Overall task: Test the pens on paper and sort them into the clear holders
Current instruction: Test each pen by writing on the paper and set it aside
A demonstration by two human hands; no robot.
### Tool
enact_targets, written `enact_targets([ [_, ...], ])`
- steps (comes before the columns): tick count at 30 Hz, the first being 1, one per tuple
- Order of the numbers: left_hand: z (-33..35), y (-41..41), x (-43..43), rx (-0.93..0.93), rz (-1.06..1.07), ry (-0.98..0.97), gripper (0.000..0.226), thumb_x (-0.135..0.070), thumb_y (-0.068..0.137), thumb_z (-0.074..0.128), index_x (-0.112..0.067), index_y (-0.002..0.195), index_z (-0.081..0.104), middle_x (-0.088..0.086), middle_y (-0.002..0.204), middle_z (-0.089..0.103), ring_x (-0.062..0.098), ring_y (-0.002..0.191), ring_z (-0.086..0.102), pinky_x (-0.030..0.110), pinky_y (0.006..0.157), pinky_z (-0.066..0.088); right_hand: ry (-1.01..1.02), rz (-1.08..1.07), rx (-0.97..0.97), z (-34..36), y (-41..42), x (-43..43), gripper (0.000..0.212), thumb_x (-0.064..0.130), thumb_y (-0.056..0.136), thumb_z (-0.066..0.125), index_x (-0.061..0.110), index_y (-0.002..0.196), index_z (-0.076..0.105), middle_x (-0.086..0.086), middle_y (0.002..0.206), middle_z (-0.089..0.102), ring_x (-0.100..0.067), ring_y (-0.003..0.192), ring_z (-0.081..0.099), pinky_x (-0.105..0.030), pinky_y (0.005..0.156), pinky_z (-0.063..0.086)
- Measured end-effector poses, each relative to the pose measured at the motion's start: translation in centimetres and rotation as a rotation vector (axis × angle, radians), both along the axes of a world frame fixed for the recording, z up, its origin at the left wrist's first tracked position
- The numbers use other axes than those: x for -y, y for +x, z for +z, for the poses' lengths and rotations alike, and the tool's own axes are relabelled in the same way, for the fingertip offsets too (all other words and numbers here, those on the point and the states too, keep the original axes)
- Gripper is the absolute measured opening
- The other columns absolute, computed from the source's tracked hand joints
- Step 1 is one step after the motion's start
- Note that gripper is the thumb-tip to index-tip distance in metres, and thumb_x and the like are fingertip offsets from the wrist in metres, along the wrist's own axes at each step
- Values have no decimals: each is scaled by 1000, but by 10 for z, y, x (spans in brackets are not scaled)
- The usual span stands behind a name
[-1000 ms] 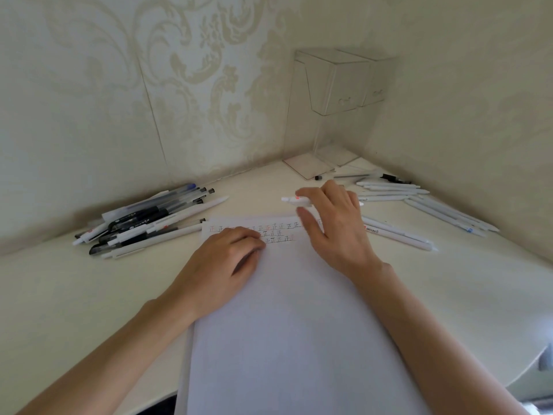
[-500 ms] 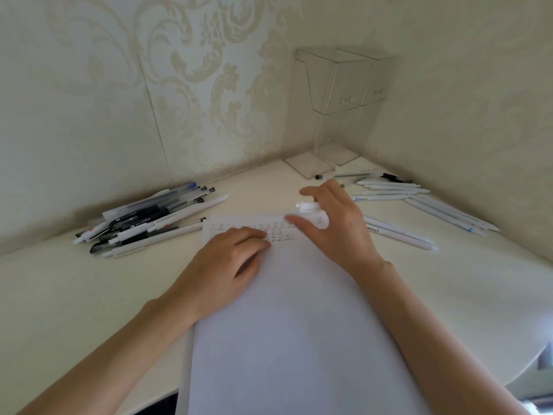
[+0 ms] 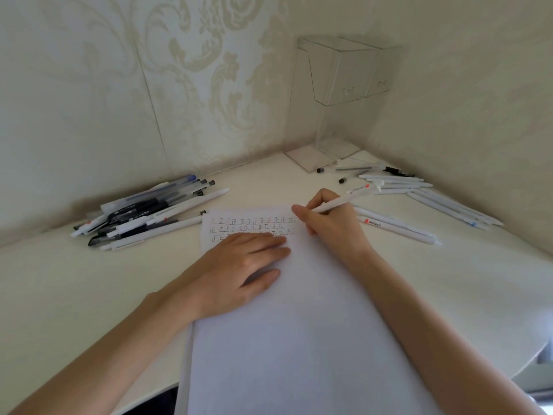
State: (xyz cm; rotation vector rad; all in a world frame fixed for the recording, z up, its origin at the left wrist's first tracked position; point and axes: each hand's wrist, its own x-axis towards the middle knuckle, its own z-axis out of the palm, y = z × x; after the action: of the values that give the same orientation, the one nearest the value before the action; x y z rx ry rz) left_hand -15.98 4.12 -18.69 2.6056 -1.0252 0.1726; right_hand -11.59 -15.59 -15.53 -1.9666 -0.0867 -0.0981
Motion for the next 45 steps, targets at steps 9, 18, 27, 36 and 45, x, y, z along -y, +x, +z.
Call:
enact_targets([
  [9,0,0,0,1,10,-11,49,-48,93,29,-26,132,50,-10,140,44,8,129,36,20,105,21,-47,-61,63,-5,5,-1,27,4,77,57,0,64,34,-14,54,40,-6,39,31,-21,41,24],
  [18,-1,0,0,3,8,-30,49,-47,92,31,-25,131,51,-9,139,46,7,127,35,18,104,19,-103,-37,98,-8,6,-2,26,1,76,55,4,63,33,-3,56,26,-10,50,24,-21,42,17],
  [27,-1,1,0,-5,13,-29,49,-48,92,30,-27,132,50,-11,140,44,6,128,35,19,104,20,-106,-37,89,-8,6,-2,29,2,75,55,12,62,31,1,57,23,-7,51,19,-19,43,15],
  [36,-2,1,0,-12,7,-40,49,-48,92,31,-27,132,50,-11,139,44,8,128,37,24,105,24,-123,1,92,-8,4,-1,27,2,75,56,2,63,32,0,56,27,-8,50,22,-20,43,17],
  [45,-3,2,-1,-6,-5,-60,49,-48,92,31,-27,131,51,-11,139,45,7,127,36,24,104,24,-116,13,95,-10,5,-1,34,1,76,53,15,62,26,5,56,21,-7,50,18,-18,43,16],
])
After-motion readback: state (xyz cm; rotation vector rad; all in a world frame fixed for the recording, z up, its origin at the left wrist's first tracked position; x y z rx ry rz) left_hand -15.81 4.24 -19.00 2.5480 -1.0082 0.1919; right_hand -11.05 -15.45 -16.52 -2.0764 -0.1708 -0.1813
